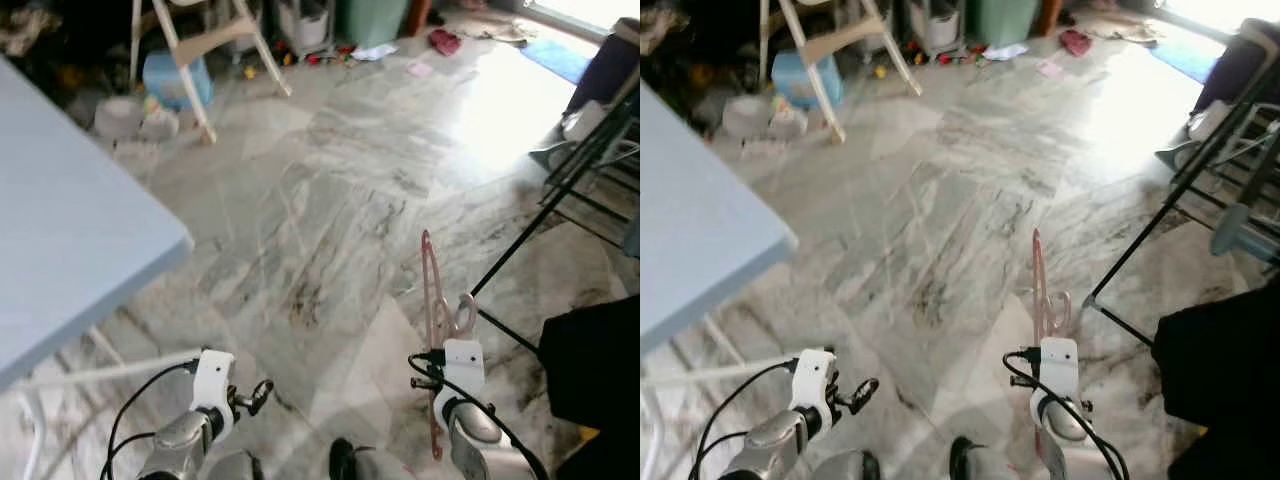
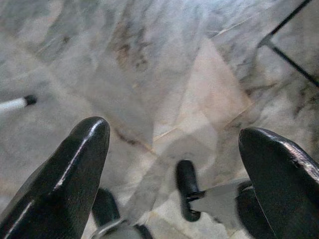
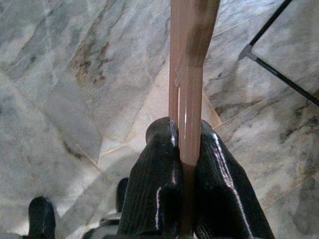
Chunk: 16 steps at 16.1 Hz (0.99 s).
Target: Hang hanger
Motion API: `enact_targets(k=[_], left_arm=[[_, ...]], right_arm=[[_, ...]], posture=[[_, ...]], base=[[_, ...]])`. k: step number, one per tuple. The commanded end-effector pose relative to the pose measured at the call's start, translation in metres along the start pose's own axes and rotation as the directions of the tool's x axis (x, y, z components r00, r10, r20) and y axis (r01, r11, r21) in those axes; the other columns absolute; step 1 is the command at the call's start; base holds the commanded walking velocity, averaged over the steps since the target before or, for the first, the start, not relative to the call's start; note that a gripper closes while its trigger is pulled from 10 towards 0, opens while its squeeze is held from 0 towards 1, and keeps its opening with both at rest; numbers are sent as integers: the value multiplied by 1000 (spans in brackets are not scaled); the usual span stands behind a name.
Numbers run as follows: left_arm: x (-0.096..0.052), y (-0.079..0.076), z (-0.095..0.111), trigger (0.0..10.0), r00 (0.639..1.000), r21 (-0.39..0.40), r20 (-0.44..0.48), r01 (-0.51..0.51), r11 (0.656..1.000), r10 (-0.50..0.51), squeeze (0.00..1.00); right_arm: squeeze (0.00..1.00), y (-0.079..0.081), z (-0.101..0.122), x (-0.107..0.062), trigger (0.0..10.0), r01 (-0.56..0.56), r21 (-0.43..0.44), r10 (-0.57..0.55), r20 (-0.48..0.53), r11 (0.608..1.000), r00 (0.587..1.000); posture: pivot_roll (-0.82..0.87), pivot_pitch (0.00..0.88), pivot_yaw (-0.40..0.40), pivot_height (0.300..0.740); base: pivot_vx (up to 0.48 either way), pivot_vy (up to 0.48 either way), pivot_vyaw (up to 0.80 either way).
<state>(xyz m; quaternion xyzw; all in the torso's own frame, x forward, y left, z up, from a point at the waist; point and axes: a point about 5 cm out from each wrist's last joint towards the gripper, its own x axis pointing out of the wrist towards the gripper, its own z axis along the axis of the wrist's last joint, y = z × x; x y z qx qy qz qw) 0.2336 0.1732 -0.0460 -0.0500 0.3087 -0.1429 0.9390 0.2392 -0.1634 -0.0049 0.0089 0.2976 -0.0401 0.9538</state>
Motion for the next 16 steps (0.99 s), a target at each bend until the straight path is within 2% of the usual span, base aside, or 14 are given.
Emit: enact_targets(k=[1, 4, 8, 16], left_arm=[[-1, -2, -6, 10000, 1000, -4, -18, 6, 1000, -6, 0], [-1, -2, -5, 10000, 1000, -2, -16, 5, 1000, -5, 0], [0, 0, -7, 10000, 999, -58, -34, -43, 997, 41, 0], [0, 3, -4, 10000, 999, -65, -32, -41, 997, 39, 0]], right_arm=[[0, -3, -2, -1, 10000, 3, -6, -3, -5, 1000, 1000], [0, -3, -1, -2, 10000, 3, -6, -3, -5, 1000, 1000], [0, -2, 0, 0, 10000, -1, -6, 1, -5, 1000, 1000], [0, 0, 1, 1, 10000, -8, -6, 8, -9, 1000, 1000]], posture=[[-64, 207, -2, 740], [-66, 207, 0, 740], [-63, 203, -3, 740], [-61, 201, -1, 740]], base=[[0, -360, 0], [0, -361, 0], [0, 0, 0], [0, 0, 0]])
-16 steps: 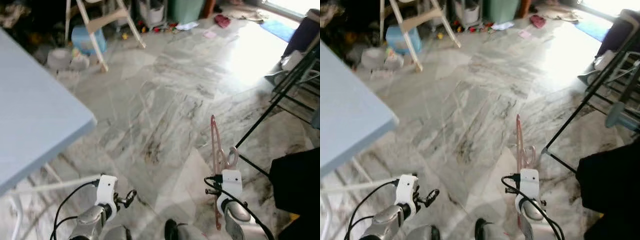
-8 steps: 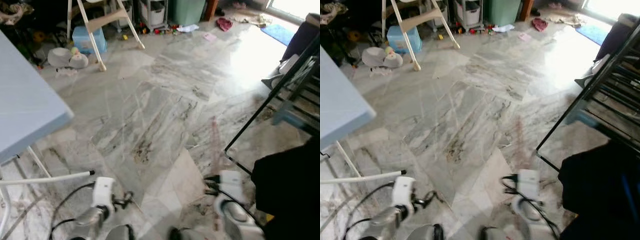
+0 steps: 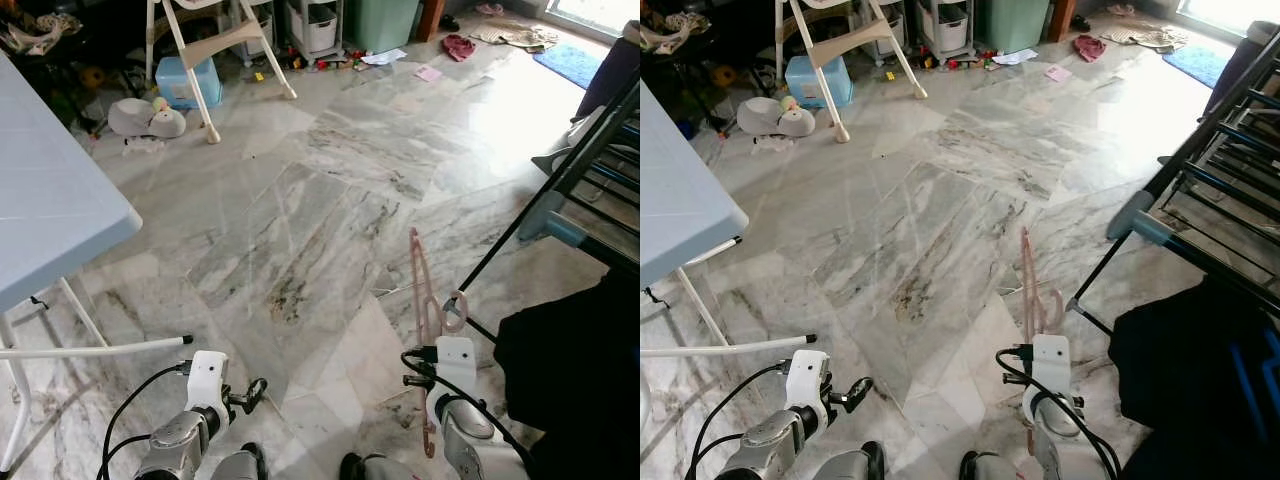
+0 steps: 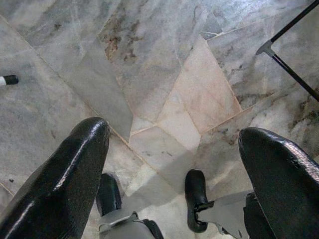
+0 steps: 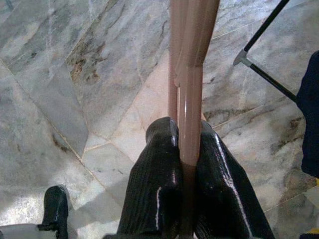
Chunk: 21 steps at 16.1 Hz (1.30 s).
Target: Hang hanger
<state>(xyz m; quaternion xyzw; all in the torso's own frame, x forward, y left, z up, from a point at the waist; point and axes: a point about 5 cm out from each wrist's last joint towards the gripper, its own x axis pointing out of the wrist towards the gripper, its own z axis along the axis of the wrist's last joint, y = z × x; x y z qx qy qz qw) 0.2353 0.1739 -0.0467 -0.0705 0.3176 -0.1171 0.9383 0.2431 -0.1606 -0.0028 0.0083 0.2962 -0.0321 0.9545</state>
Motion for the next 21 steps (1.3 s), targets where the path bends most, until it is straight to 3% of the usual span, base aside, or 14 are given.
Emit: enact_targets(k=[1, 16, 21], left_arm=[[-2, 2, -4, 10000, 1000, -6, -20, -5, 1000, 5, 0], [-3, 2, -4, 10000, 1000, 18, -21, 12, 1000, -12, 0], [-3, 3, -6, 10000, 999, 25, -35, 10, 1000, -9, 0]], right_arm=[[0, -3, -3, 0, 10000, 6, 0, -6, -14, 1000, 1000], [0, -2, -5, 1, 10000, -3, -9, 3, -21, 1000, 1000], [0, 0, -7, 0, 10000, -1, -6, 1, -27, 1000, 1000]], posture=[[-60, 199, -1, 740], [-56, 191, 1, 740], [-60, 192, 4, 740]], base=[[0, 0, -594], [0, 251, -767], [0, 0, -750]])
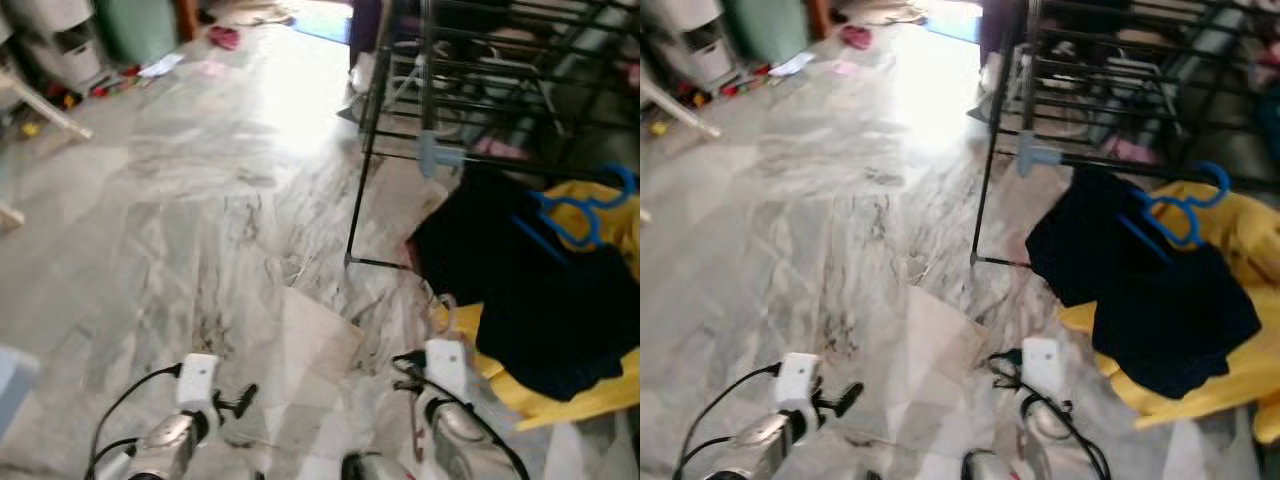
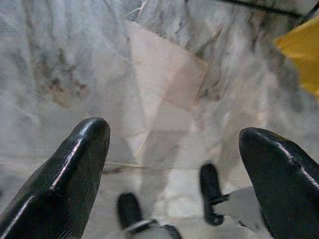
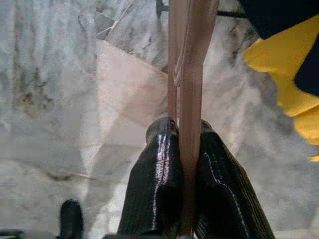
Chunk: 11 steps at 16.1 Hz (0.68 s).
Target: Hang hanger
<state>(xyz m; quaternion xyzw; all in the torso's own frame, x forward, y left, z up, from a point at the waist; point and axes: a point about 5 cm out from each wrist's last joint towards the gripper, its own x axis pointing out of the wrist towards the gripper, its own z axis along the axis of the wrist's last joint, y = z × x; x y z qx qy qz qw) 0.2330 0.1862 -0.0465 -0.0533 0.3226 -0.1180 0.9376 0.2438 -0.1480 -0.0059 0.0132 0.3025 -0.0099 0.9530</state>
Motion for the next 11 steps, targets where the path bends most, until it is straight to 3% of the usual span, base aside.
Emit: enact_targets(k=[1, 6, 9, 11], left_arm=[[2, -10, -5, 10000, 1000, -11, -10, 25, 1000, -25, 0], [8, -22, 10, 10000, 993, -29, 83, 86, 996, -84, 0], [12, -27, 22, 10000, 983, -36, 147, 115, 993, -108, 0], [17, -39, 65, 10000, 930, 16, 322, 179, 984, -175, 0]], right_arm=[[0, -14, -4, -2, 10000, 48, -1, -48, -10, 999, 999], [0, -18, 5, -4, 10000, 74, -1, -74, 35, 997, 997], [0, -22, 28, -8, 10000, 110, -30, -104, 150, 994, 983], [0, -24, 57, -14, 10000, 138, -40, -122, 267, 990, 956]], posture=[[-62, 192, 3, 740], [-65, 194, 0, 740], [-72, 198, 1, 740], [-74, 198, 3, 740]], base=[[0, 0, 0], [0, 0, 0], [0, 0, 0], [0, 0, 0]])
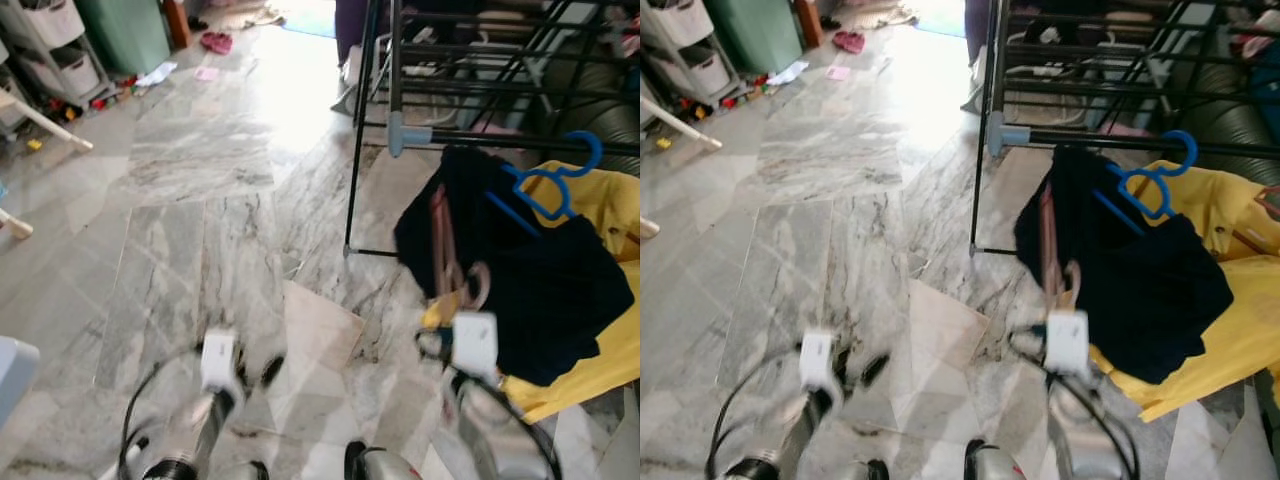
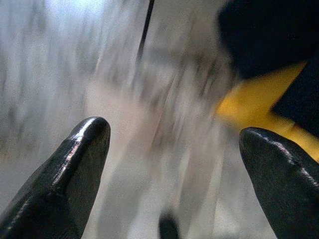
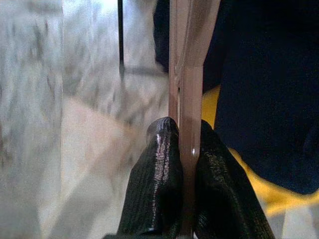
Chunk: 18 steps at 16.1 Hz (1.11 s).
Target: Hang hanger
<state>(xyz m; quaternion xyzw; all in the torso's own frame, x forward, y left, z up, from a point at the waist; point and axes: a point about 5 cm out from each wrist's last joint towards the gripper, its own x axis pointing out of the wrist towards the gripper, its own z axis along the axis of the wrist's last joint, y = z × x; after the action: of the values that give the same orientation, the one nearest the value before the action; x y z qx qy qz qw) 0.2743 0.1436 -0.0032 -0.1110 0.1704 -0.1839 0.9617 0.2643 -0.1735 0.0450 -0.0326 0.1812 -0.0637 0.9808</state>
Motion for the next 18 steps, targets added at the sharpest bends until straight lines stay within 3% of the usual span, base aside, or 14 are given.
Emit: enact_targets(k=[1, 4, 7, 9, 16, 18], left_arm=[[10, -10, 31, 10000, 993, 49, 105, 53, 997, -58, 0], [13, -32, 57, 10000, 978, 87, 179, 97, 991, -112, 0], [9, -40, 65, 10000, 968, 90, 212, 118, 989, -135, 0], [-1, -44, 76, 10000, 963, 83, 232, 120, 989, -136, 0], [-40, -20, 69, 10000, 974, 102, 226, -37, 994, 13, 0], [-42, -14, 65, 10000, 978, 101, 206, -38, 994, 16, 0]], right_arm=[[0, 2, 8, 0, 10000, -7, 13, 7, 15, 1000, 1000], [0, 3, 16, 11, 10000, -37, 2, 37, 1, 999, 999], [0, -4, 27, 24, 10000, -42, -15, 42, -15, 999, 999], [0, -9, 30, 22, 10000, -31, -3, 31, -17, 1000, 999], [0, 6, 4, -16, 10000, -53, 29, 55, -70, 998, 996], [0, 6, 0, -21, 10000, -51, 28, 53, -80, 998, 995]], posture=[[-74, 198, 3, 740], [-65, 224, 15, 740], [-53, 242, 18, 740], [-44, 246, 15, 740], [-79, 226, 24, 740], [-83, 217, 20, 740]], base=[[0, 0, 0], [0, 0, 0], [0, 0, 0], [0, 0, 0], [287, 0, 0], [349, 0, 0]])
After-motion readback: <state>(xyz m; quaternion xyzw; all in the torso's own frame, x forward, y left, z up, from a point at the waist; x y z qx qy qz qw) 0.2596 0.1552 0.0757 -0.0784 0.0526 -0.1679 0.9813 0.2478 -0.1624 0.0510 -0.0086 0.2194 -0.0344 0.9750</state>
